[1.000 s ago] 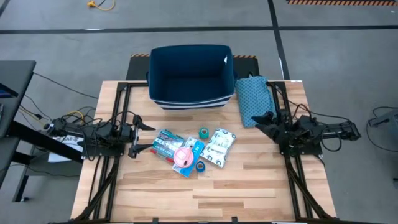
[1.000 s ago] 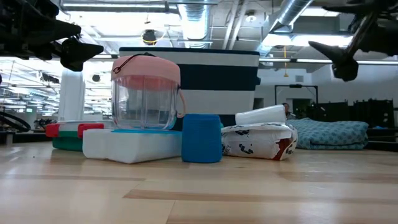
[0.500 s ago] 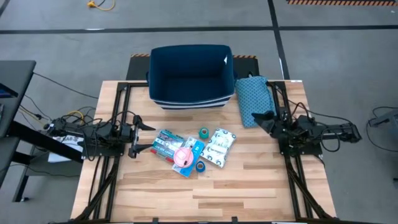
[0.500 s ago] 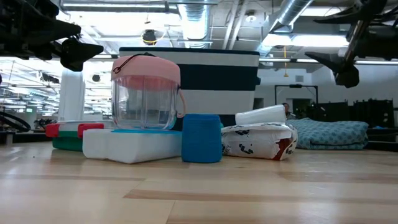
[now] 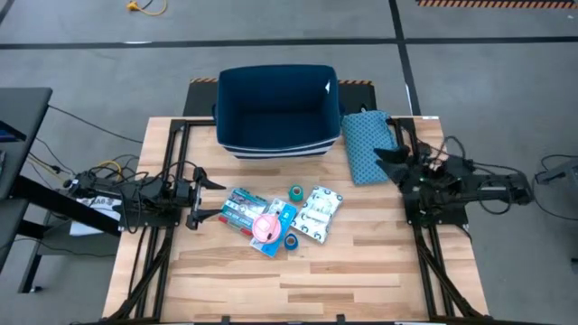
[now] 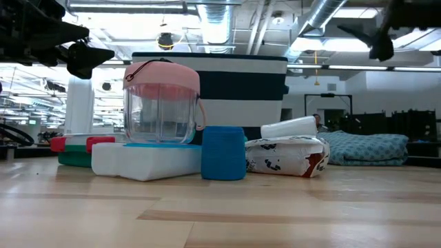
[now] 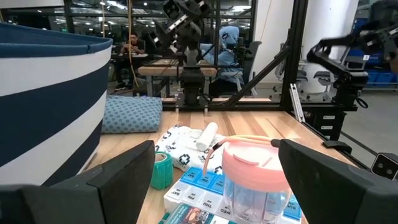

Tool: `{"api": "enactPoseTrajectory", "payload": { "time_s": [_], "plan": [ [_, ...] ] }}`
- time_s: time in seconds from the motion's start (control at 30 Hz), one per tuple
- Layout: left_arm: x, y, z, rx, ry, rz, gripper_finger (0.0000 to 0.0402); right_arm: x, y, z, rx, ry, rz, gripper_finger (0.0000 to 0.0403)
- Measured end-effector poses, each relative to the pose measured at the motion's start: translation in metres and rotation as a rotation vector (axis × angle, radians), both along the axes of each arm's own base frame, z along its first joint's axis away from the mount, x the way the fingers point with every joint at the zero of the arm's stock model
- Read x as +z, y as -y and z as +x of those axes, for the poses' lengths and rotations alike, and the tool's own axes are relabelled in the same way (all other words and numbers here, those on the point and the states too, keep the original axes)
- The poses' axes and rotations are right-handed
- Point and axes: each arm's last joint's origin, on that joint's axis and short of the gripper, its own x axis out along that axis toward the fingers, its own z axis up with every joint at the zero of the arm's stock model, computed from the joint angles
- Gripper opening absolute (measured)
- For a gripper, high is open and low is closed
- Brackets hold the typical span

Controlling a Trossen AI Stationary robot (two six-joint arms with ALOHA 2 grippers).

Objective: Pack medical supplies into shirt
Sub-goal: Put the rolled gauze bag into the blue patterned shirt

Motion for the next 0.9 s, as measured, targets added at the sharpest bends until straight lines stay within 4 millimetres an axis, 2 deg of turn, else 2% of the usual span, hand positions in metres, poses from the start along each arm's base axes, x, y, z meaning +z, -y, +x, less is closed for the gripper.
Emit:
{"api": "enactPoseTrajectory", "payload": {
  "time_s": [0.1,0.2,0.4,0.6,0.9],
  "plan": [
    [0.0,0.0,0.0,0.0,0.0,-0.009,0.0334,0.017,-0.001,0.019,0.025,-0.223,-0.015,0.031],
    [0.0,0.0,0.0,-0.002,-0.001,-0.031,0.0334,0.022,-0.004,0.044,0.083,-0.449,-0.023,0.0304],
    [0.0,0.0,0.0,-0.002,-0.002,-0.042,0.0334,0.022,-0.011,0.09,0.142,-0.612,-0.085,0.0302],
    [0.0,0.0,0.0,-0.002,-0.002,-0.044,0.0334,0.004,-0.022,0.118,0.188,-0.743,-0.13,0.0302],
    [0.0,0.0,0.0,-0.002,-0.002,-0.044,0.0334,-0.032,-0.046,0.143,0.293,-0.899,-0.245,0.0302]
  ]
}}
